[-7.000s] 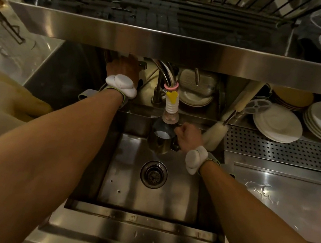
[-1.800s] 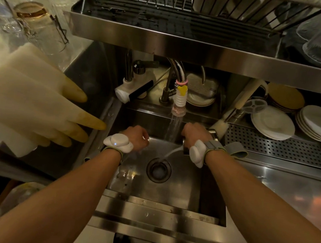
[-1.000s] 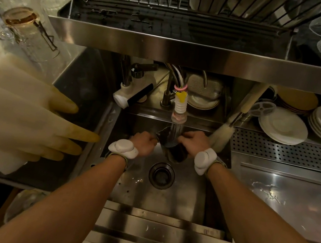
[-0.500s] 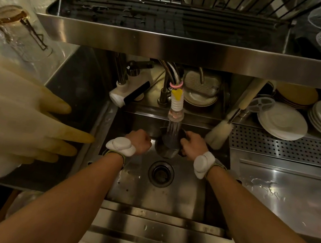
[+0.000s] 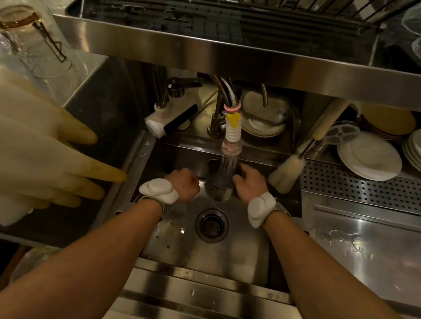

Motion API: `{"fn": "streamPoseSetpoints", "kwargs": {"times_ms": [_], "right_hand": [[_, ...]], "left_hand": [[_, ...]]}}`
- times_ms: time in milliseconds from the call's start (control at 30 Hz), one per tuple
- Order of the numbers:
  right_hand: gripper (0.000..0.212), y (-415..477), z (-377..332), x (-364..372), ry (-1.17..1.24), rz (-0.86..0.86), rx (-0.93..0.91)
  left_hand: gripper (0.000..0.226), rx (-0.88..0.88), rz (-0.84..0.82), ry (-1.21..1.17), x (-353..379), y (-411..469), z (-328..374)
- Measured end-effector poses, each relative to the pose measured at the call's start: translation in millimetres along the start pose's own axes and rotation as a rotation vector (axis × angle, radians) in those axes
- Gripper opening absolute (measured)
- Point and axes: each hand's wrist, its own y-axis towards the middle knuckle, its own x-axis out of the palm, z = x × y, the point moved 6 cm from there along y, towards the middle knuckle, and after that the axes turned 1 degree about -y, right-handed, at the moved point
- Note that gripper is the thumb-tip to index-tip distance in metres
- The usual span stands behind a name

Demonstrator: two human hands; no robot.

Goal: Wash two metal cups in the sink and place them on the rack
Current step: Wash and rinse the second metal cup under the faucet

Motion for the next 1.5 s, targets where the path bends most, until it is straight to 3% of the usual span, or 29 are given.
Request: {"fn": "streamPoseSetpoints", "kwargs": {"times_ms": [167, 600, 1500], "right_hand": [[0.039, 2.5, 4.9, -6.7, -0.009, 0.005, 0.033], [0.037, 0.3, -13.6, -0.4, -0.081, -0.023, -0.095], [0.038, -3.2, -8.1, -11.7, -0.104, 0.022, -0.046]], "left_hand": [[0.028, 0.001, 0.019, 0.001, -4.3, -3.3, 0.1], [0.029, -0.008, 0.018, 0.015, -5.4, -10.8, -4.4], [0.028, 0.029, 0.023, 0.022, -2.8, -14.5, 1.8]]}}
